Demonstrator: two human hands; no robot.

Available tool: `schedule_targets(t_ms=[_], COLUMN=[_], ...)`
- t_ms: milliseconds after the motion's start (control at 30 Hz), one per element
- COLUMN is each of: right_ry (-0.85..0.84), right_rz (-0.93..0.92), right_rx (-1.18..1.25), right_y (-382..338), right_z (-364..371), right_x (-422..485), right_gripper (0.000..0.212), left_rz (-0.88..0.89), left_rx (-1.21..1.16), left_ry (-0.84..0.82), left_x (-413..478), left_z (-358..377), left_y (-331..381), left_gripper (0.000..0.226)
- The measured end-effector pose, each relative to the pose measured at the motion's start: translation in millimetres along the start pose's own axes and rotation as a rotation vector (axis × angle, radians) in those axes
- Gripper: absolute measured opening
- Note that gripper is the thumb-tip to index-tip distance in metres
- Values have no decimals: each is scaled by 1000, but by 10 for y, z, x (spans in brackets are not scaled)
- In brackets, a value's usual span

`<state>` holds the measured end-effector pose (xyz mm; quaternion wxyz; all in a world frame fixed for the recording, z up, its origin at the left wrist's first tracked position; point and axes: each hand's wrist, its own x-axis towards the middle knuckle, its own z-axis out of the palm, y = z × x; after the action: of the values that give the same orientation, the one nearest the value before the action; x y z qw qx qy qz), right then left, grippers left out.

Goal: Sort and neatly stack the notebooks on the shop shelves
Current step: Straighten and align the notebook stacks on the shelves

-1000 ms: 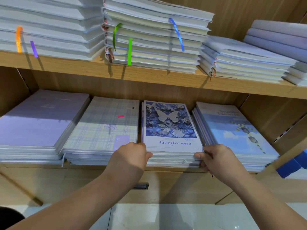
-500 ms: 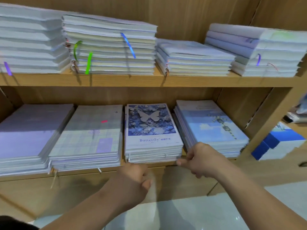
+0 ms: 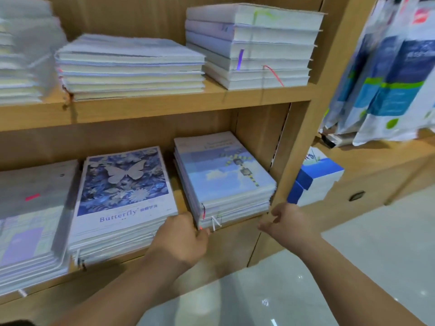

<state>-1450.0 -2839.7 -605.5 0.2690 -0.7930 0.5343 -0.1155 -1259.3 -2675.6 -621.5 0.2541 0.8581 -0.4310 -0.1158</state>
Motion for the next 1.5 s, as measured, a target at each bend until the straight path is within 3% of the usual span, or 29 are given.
schedule_targets(t_ms=[133, 300, 567, 800, 933, 1133, 1300, 1500], right_ry=[-48, 51, 146, 18, 29, 92, 50, 78], right_rz=[-28, -21, -28, -55, -51, -87, -95, -90], right_rx=[193, 280, 120, 405, 376, 184, 164, 191], right_y=[120, 184, 140, 210, 202, 84, 112, 70], right_z=[240, 330, 337, 376, 330, 378, 303, 303], right_x=[186, 312, 386, 352, 401, 383, 391, 385], right_gripper=[34, 24, 30, 18, 19, 40, 35, 42], left_rz=[15, 25, 50, 34, 22, 24, 39, 55], left_rx=[44, 1, 36, 0, -15, -19, -4, 69], left_ry=[20, 39, 25, 3, -24, 41, 80, 95], left_x=[18, -11, -71, -88, -45, -56, -35, 27], left_z=[153, 198, 161, 141, 148, 275, 287, 287], left_y=[19, -21, -38, -47, -89, -82, -106, -171], left_gripper=[35, 30, 25, 25, 22, 24, 21, 33])
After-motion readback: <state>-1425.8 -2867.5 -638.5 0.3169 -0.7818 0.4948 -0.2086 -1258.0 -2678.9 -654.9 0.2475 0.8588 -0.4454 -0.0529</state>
